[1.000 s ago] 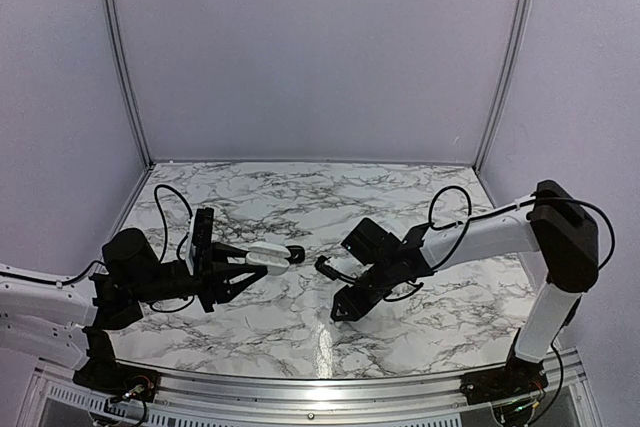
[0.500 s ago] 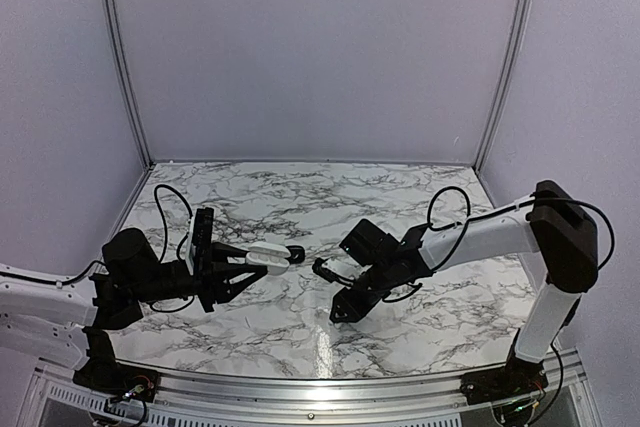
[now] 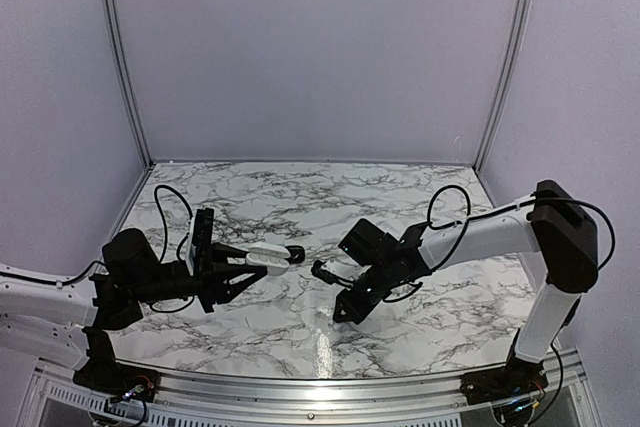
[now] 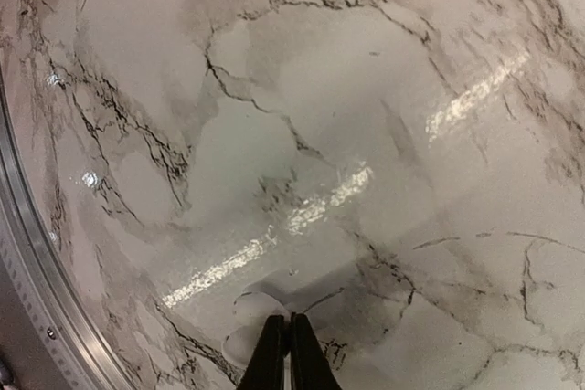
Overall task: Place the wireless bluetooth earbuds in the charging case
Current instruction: Pick up the left earbud from the center of the board.
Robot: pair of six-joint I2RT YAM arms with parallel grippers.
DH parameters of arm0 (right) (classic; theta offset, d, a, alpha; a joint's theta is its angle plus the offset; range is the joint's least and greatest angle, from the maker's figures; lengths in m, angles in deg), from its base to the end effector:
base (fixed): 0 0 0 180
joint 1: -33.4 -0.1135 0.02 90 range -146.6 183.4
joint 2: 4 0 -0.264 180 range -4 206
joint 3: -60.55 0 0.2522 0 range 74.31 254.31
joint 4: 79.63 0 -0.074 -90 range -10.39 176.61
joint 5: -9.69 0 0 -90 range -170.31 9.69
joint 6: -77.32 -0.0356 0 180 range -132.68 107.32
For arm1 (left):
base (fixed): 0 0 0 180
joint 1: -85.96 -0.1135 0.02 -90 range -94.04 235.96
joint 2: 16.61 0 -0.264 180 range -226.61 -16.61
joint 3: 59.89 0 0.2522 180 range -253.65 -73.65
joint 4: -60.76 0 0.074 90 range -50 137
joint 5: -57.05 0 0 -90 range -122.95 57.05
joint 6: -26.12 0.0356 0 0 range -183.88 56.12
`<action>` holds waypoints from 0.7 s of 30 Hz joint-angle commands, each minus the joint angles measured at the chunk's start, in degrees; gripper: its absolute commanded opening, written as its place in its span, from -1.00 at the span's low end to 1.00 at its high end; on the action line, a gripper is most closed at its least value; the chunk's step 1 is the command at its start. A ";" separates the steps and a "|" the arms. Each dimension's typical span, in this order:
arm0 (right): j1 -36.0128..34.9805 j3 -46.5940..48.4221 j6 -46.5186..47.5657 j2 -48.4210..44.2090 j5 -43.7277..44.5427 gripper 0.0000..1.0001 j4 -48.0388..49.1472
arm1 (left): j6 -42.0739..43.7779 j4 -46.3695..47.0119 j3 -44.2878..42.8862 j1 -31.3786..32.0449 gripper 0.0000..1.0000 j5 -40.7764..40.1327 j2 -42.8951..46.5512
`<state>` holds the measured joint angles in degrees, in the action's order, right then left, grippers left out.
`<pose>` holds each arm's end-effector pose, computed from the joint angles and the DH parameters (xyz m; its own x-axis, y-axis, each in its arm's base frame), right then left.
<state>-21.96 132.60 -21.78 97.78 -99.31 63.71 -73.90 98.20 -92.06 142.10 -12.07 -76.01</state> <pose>0.1815 0.2830 0.1482 -0.6490 -0.6763 -0.3483 -0.7589 0.5440 0.3579 0.1095 -0.1860 0.2444 -0.0717 -0.1848 -0.9801 0.9737 0.2002 -0.1090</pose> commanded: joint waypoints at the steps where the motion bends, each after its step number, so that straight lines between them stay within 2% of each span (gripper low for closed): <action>1: -0.72 1.72 0.84 -1.36 -0.76 -0.95 -3.73 | 0.57 2.85 0.67 -0.24 -1.00 -0.14 1.30; 3: -0.72 1.96 0.99 -2.04 -0.77 -1.00 -4.22 | 0.60 2.82 0.58 -0.24 -1.00 -0.08 1.30; 21: -0.72 0.76 0.02 -5.24 2.93 -1.00 -3.03 | 0.53 2.85 0.47 -0.24 -1.00 -0.12 1.00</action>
<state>-22.11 132.68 -21.28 94.57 -98.59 60.02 -73.86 98.20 -91.89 142.10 -12.07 -76.03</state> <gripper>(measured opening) 0.013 0.260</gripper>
